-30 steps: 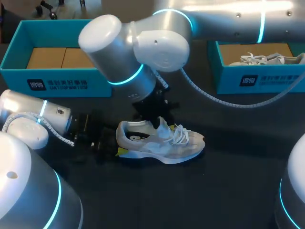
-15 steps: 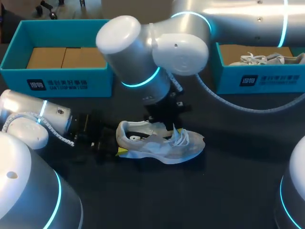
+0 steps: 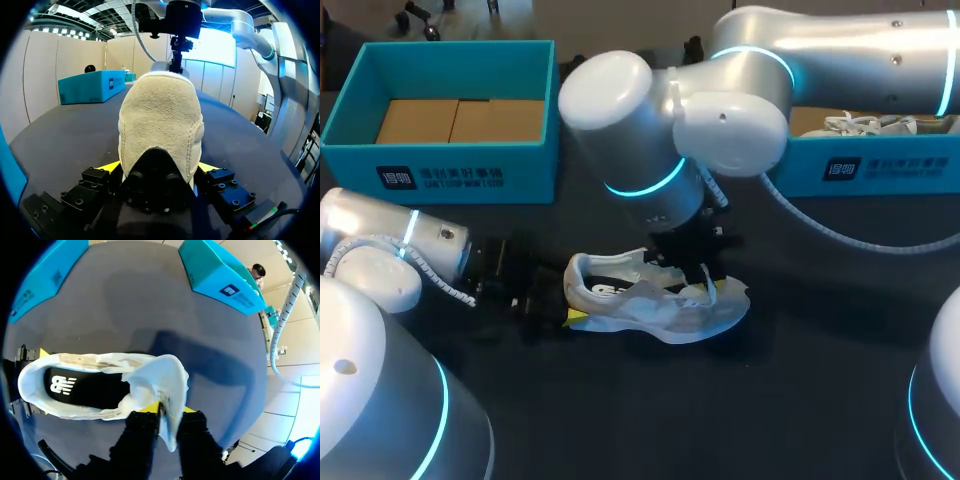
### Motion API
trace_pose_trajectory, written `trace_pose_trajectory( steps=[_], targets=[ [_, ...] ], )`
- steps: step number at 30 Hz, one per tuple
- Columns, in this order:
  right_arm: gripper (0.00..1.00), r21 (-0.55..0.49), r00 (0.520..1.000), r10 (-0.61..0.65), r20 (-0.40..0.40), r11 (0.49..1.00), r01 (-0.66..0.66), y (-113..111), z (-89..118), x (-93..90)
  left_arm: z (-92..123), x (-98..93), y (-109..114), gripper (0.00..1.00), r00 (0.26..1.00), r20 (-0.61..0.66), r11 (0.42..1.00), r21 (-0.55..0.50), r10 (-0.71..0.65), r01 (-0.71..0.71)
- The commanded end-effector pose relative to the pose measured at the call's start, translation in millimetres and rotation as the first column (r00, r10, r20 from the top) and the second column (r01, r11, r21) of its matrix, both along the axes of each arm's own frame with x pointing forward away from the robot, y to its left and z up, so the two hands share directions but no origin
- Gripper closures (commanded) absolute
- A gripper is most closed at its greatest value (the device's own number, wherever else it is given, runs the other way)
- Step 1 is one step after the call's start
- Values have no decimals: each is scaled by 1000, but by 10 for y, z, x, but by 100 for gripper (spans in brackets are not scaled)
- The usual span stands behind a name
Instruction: Take the shoe out of the shoebox, open the shoe tongue, remove and reinsert the insole, then place the shoe into the shoebox
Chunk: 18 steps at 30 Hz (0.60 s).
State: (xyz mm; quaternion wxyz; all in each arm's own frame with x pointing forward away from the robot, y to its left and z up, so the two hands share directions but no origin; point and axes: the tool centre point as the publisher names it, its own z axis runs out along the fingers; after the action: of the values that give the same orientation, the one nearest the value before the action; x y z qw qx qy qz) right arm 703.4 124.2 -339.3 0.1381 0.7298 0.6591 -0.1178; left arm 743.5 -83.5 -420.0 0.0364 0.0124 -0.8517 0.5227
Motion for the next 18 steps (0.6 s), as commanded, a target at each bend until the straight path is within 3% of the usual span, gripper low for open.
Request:
trace_pose_trajectory(
  steps=[1, 9, 14, 17, 18],
  targets=[
    [72, 33, 949, -294, 113, 956, 292, -54, -109, -46, -1, 3, 11, 100, 1000, -1, 1000, 2, -1, 1],
    [67, 35, 946, -306, 104, 952, 304, -136, -166, -39, -1, 3, 11, 100, 1000, -1, 1000, 2, -1, 1],
    [59, 22, 944, -314, 100, 949, 313, -206, -160, -39, -1, 3, 11, 100, 1000, -1, 1000, 2, -1, 1],
    [51, 17, 942, -319, 105, 947, 319, -239, -144, -31, -1, 3, 11, 100, 1000, -1, 1000, 2, -1, 1],
    [35, 17, 941, -321, 107, 947, 321, -246, -141, -28, -1, 3, 11, 100, 1000, -1, 1000, 2, -1, 1]
  ],
)
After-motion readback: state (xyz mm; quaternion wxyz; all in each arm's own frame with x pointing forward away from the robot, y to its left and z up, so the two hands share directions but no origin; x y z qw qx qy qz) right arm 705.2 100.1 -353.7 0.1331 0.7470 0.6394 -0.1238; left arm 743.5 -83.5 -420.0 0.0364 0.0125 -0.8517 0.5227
